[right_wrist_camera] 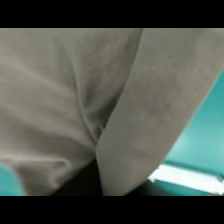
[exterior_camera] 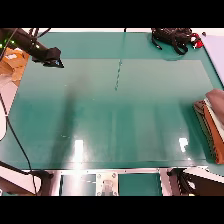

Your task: Fold the shirts.

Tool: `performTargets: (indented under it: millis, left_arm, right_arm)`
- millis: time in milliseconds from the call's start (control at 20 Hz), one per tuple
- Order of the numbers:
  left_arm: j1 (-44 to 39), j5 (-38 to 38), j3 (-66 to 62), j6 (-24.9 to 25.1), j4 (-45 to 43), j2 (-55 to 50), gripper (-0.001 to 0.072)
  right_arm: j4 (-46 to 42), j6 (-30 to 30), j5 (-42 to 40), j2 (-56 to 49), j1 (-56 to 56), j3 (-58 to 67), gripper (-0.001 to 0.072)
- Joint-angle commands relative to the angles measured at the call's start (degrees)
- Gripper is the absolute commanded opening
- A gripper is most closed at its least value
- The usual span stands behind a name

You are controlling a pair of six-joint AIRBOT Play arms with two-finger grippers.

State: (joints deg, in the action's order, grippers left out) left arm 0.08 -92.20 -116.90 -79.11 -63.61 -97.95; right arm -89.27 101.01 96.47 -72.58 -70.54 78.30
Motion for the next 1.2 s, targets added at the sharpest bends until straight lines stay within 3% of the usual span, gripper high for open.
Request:
performTargets:
  millis: [0, 150, 300, 350, 400, 450, 700, 850, 1000, 1150]
  left_arm:
    - [-0.02, 0.04, 0.02, 0.09, 1.22, -0.02, 0.0034]
    - [-0.02, 0.39, 0.02, 0.63, 2.84, -0.02, 0.0034]
    - [-0.02, 2.86, 0.00, 1.31, 3.56, 0.33, 0.0034]
    - [-0.02, 3.02, 0.00, 1.22, 3.89, 0.59, 0.0034]
    - [-0.02, 2.86, 0.00, 1.18, 4.28, 1.01, 0.0034]
    - [-0.02, 2.60, 0.00, 1.18, 4.31, 1.51, 0.0033]
    - [-0.39, -0.46, 4.11, -1.51, 4.42, 4.15, 0.0033]
    - [-3.13, 0.31, 17.05, -1.49, 4.22, 8.66, 0.0033]
    - [-7.43, 6.34, 34.95, -1.66, 4.07, 15.67, 0.0033]
    - [-9.20, 9.44, 45.24, -2.93, 4.09, 19.37, 0.0034]
  right_arm:
    - [-6.05, 0.61, -4.09, -0.52, -0.11, -8.74, 0.0676]
    - [0.22, 0.61, -6.64, -0.81, 1.14, -6.40, 0.0677]
    - [12.81, 0.55, -11.87, -0.81, 6.86, 0.22, 0.0671]
    - [16.11, 0.48, -13.62, -0.81, 9.88, 1.97, 0.0621]
    - [18.95, -0.70, -15.39, -0.81, 13.55, 3.39, 0.0228]
    - [20.96, -2.19, -17.14, -0.81, 17.64, 4.26, 0.0037]
    - [21.70, -5.18, -19.78, -0.74, 38.42, 2.25, 0.0016]
    - [21.59, -8.37, -21.84, 0.31, 51.12, -6.58, 0.0016]
    - [21.70, -8.70, -28.76, 1.03, 61.90, -17.40, 0.0016]
    - [21.77, -8.72, -33.59, 0.98, 68.00, -19.93, 0.0016]
